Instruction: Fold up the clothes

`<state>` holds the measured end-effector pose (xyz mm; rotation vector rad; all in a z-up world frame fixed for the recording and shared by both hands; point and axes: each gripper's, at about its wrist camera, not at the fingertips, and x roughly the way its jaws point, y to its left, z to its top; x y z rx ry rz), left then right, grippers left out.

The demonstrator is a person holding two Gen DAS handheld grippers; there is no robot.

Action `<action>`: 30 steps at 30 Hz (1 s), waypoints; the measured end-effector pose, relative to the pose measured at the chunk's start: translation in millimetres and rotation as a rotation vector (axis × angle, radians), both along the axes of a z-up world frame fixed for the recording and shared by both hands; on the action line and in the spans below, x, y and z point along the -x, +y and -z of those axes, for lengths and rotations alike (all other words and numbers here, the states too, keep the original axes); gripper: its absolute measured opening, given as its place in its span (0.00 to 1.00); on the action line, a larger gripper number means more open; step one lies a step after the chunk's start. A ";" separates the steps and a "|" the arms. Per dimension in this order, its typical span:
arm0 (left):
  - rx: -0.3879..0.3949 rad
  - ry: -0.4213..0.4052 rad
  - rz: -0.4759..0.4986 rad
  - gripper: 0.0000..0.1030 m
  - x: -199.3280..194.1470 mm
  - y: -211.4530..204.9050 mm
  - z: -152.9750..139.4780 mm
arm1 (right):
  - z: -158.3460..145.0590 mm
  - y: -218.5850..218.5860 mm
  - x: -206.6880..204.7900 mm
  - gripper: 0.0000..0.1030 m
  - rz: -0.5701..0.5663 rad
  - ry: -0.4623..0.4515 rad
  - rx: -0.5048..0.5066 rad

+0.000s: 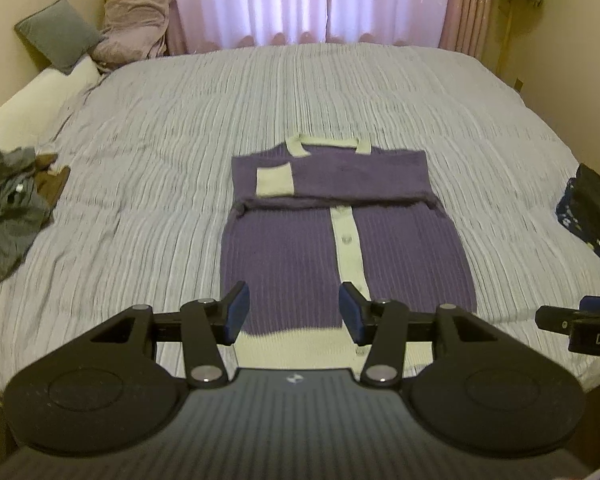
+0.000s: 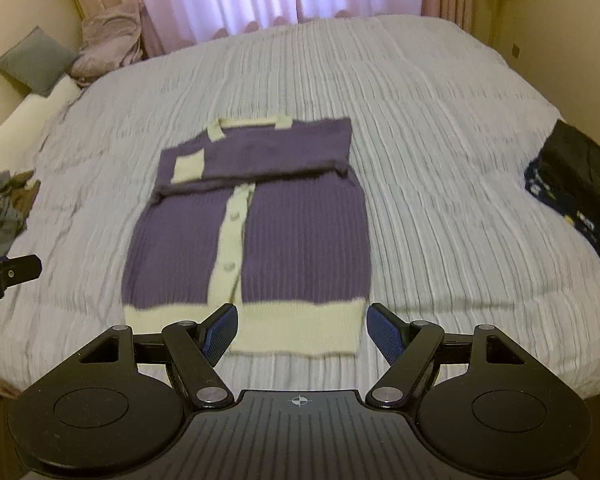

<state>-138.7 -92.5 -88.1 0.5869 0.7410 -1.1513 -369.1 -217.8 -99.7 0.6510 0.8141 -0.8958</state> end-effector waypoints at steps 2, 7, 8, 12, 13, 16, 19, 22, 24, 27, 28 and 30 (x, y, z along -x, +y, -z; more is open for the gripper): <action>0.004 -0.005 0.007 0.45 -3.2 -7.5 -2.5 | -5.1 -3.9 -8.4 0.73 -0.005 -0.006 0.015; 0.001 0.000 0.018 0.45 -4.1 -9.8 -3.7 | -10.9 -6.6 -19.9 0.73 -0.020 -0.008 0.030; 0.000 0.002 0.016 0.45 -4.2 -9.2 -3.6 | -11.2 -6.4 -21.3 0.73 -0.023 -0.006 0.031; -0.005 0.016 0.007 0.45 -4.8 -2.1 -1.7 | -14.6 -4.1 -25.2 0.73 -0.040 -0.012 0.038; -0.006 0.018 0.003 0.45 -4.4 -0.2 -1.2 | -15.6 -3.0 -25.7 0.73 -0.045 -0.015 0.040; -0.007 0.023 -0.008 0.45 -3.1 6.0 0.4 | -16.8 1.0 -25.9 0.73 -0.060 -0.017 0.046; -0.007 0.027 -0.022 0.45 -0.5 13.8 2.1 | -16.9 4.1 -25.0 0.73 -0.073 -0.017 0.048; -0.003 0.029 -0.032 0.45 0.7 20.2 1.7 | -17.0 6.3 -23.3 0.73 -0.084 -0.017 0.051; 0.000 0.029 -0.059 0.45 1.3 22.8 1.1 | -18.2 7.8 -22.0 0.73 -0.089 -0.018 0.056; 0.003 0.026 -0.065 0.45 2.6 24.2 0.0 | -19.6 9.4 -20.1 0.73 -0.094 -0.022 0.065; 0.004 0.025 -0.066 0.45 3.1 24.5 -0.3 | -19.9 9.9 -19.5 0.73 -0.095 -0.024 0.066; 0.004 0.028 -0.068 0.45 2.6 23.7 0.0 | -20.2 9.5 -17.8 0.73 -0.094 -0.028 0.067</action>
